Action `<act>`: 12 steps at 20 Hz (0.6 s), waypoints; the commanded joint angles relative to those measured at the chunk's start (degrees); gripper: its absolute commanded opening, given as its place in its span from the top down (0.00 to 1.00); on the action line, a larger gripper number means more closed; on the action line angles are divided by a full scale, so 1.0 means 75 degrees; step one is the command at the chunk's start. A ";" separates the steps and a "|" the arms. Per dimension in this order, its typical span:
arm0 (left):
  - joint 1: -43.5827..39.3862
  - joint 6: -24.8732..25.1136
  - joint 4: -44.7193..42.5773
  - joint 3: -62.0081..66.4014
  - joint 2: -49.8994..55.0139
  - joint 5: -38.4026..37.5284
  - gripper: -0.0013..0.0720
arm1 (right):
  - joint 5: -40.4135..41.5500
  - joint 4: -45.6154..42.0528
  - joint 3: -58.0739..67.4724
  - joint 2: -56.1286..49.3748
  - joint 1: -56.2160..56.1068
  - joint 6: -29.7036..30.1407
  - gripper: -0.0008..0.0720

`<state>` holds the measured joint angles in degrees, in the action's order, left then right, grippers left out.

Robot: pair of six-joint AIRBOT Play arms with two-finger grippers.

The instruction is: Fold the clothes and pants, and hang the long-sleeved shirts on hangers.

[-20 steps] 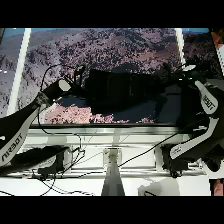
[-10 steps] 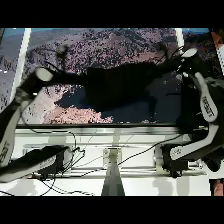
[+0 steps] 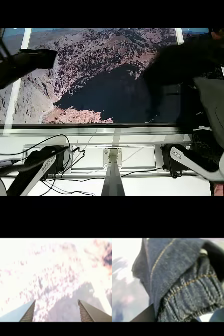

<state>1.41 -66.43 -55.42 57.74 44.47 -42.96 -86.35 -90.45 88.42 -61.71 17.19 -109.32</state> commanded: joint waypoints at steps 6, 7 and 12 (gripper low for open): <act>-0.0405 -0.0003 -0.0006 0.0009 -0.0662 0.0017 0.15 | -0.1279 -0.4004 0.0041 0.2786 0.2331 -0.2407 0.43; -0.0501 -0.0003 -0.0006 0.0009 -0.0662 0.0017 0.15 | -0.1326 -0.3949 0.0041 0.2777 0.2498 -0.2154 0.15; -0.0606 -0.0003 -0.0006 0.0009 -0.0656 0.0017 0.15 | -0.1684 -0.3430 -0.0187 0.2361 0.2550 0.0265 0.14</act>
<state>-2.59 -66.46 -55.46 57.80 39.64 -42.87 -97.17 -116.97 87.83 -43.18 35.24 -115.37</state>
